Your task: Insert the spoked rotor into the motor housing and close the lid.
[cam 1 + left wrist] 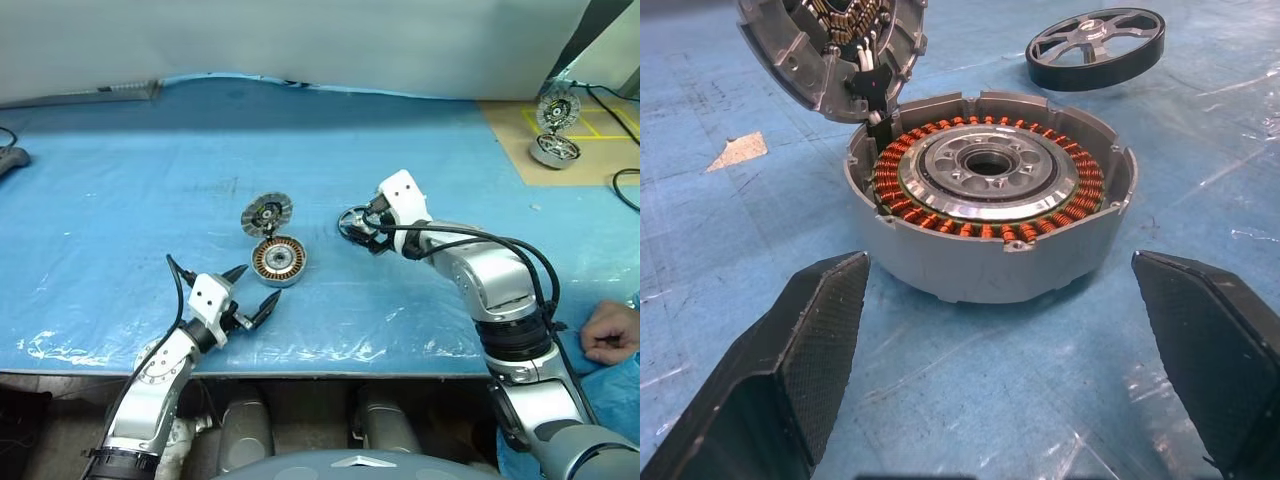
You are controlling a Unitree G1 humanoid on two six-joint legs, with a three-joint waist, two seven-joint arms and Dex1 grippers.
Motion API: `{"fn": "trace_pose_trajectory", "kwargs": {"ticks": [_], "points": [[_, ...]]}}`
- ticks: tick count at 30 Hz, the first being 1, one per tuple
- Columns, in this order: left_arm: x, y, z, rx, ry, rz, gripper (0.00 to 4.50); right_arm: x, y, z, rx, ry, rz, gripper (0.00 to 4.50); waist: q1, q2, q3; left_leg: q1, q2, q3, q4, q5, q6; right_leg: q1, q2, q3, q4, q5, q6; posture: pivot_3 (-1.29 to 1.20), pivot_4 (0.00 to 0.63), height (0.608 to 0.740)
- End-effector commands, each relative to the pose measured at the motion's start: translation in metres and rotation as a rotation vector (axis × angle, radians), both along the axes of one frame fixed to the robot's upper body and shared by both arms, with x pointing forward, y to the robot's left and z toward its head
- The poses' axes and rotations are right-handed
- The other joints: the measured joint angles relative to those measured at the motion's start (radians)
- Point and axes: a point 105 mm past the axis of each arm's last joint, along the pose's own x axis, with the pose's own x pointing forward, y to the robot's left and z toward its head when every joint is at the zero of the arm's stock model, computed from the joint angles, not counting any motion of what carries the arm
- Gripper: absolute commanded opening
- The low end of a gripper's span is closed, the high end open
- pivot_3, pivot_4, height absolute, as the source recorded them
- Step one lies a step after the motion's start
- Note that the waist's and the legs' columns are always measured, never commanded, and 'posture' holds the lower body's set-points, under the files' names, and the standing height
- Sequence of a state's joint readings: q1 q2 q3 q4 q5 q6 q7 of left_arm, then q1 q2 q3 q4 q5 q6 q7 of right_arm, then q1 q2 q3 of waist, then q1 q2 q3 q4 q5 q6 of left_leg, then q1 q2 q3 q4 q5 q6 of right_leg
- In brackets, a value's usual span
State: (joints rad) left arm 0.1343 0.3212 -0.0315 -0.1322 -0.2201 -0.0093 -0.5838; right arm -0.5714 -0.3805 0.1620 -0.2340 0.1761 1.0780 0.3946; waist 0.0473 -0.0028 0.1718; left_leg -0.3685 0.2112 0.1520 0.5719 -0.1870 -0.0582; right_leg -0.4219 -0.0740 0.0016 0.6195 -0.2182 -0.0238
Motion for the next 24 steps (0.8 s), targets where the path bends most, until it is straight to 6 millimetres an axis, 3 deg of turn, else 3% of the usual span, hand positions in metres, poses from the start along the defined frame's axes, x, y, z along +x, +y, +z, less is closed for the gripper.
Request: {"fn": "trace_pose_trajectory", "kwargs": {"ticks": [1, 24], "points": [[-0.0011, -0.0014, 0.0112, -0.009, -0.049, 0.002, 4.5, 0.0033, 0.0031, 0.0071, 0.002, -0.034, 0.008, 4.48, 0.0, 0.0, 0.0, 0.0, 0.0, 0.0, 0.0, 0.0, 0.0, 0.0, 0.0, 0.0, 0.0, 0.0, 0.0, 0.0, 0.15, 0.74], [-0.0046, 0.003, 0.0147, -0.001, -0.05, 0.007, 4.5, 0.0015, 0.0033, 0.0035, 0.002, -0.031, 0.01, 4.48, 0.0, 0.0, 0.0, 0.0, 0.0, 0.0, 0.0, 0.0, 0.0, 0.0, 0.0, 0.0, 0.0, 0.0, 0.0, 0.0, 0.15, 0.74]]}}
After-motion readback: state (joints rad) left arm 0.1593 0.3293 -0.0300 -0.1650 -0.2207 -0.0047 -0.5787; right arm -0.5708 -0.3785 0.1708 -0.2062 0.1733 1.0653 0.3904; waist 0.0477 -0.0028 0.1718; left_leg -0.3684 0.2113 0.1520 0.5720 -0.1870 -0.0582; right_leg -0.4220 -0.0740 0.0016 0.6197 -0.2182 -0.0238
